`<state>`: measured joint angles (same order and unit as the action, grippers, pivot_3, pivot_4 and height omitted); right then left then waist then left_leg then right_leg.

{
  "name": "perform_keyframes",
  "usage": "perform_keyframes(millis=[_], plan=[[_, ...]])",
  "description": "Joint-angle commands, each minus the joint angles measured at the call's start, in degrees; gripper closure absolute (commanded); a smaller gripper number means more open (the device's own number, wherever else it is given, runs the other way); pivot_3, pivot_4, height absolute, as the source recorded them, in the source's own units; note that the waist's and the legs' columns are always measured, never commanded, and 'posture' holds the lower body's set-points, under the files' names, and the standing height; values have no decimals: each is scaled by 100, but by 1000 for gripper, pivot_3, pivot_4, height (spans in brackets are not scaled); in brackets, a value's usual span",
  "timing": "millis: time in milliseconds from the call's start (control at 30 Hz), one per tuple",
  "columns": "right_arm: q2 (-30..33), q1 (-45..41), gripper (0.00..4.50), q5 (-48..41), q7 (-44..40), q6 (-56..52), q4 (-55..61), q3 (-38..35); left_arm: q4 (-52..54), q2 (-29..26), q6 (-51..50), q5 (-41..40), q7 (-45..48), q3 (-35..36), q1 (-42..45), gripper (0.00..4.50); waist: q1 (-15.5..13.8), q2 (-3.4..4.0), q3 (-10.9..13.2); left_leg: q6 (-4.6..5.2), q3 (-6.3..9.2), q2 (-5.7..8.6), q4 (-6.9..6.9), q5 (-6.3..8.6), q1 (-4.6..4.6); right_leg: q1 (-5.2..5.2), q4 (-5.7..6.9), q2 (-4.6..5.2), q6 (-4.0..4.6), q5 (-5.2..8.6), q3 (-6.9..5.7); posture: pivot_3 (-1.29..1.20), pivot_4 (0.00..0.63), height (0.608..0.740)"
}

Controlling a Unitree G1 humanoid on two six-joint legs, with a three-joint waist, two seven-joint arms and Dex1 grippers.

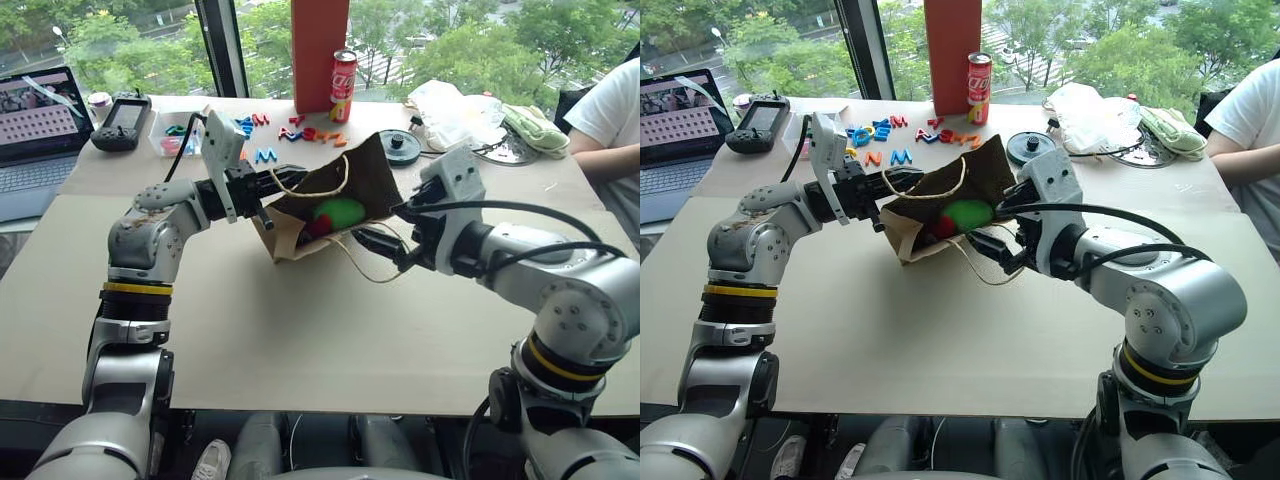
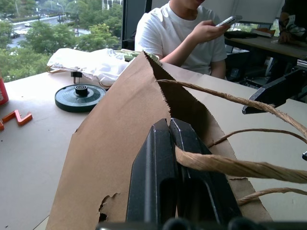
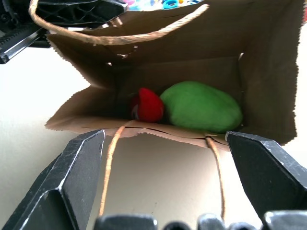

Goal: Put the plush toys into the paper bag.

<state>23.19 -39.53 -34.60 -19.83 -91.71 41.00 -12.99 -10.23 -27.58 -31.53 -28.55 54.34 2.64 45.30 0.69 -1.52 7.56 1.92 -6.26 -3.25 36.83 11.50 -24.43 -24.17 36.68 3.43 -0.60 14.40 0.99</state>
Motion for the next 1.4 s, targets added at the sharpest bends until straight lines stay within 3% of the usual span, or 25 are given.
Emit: perform_keyframes(millis=[33,233,367,567,867,1100,1333,1400], plan=[[123,-62,24,-51,-93,369,98,-461,93,38,-201,-249,-256,351,148,4500,1,0,0,0,0,0,-1,0,-1,-2,0,0,0,0,0,0,150,739],[58,-11,24,-133,-85,579,-40,-1322,-232,379,-860,-867,-1158,1192,246,4500,4,-1,0,0,3,-1,0,0,1,0,1,0,0,0,1,0,150,739],[307,430,24,25,-15,588,-131,-1226,-304,416,-1021,-983,-1392,1373,217,4500,4,-1,0,0,5,-1,-1,0,1,2,1,0,0,0,0,0,150,739],[37,216,24,-323,-46,663,145,-812,-139,397,-1025,-928,-1294,1182,131,4500,35,0,1,0,2,1,-2,0,4,-1,2,0,0,0,6,0,150,739],[109,-265,24,-411,-22,859,241,-140,189,368,-1027,-905,-1094,873,44,4500,4,0,1,-1,2,3,-2,0,4,1,1,2,0,0,6,0,150,739],[227,73,24,-106,75,997,140,1297,489,451,-1130,-997,-1084,744,37,4500,8,0,1,-1,2,2,-2,-1,4,1,1,1,0,0,4,0,150,739],[423,328,24,279,224,1271,-217,1952,657,444,-1179,-1064,-1091,703,14,4500,7,0,1,-1,2,3,-1,-1,5,2,0,2,0,0,5,0,150,739],[523,378,527,423,260,1349,-348,2093,687,437,-1176,-1066,-1078,685,4,4500,7,0,1,-1,2,3,-1,-1,4,1,0,2,0,0,5,0,150,739]])
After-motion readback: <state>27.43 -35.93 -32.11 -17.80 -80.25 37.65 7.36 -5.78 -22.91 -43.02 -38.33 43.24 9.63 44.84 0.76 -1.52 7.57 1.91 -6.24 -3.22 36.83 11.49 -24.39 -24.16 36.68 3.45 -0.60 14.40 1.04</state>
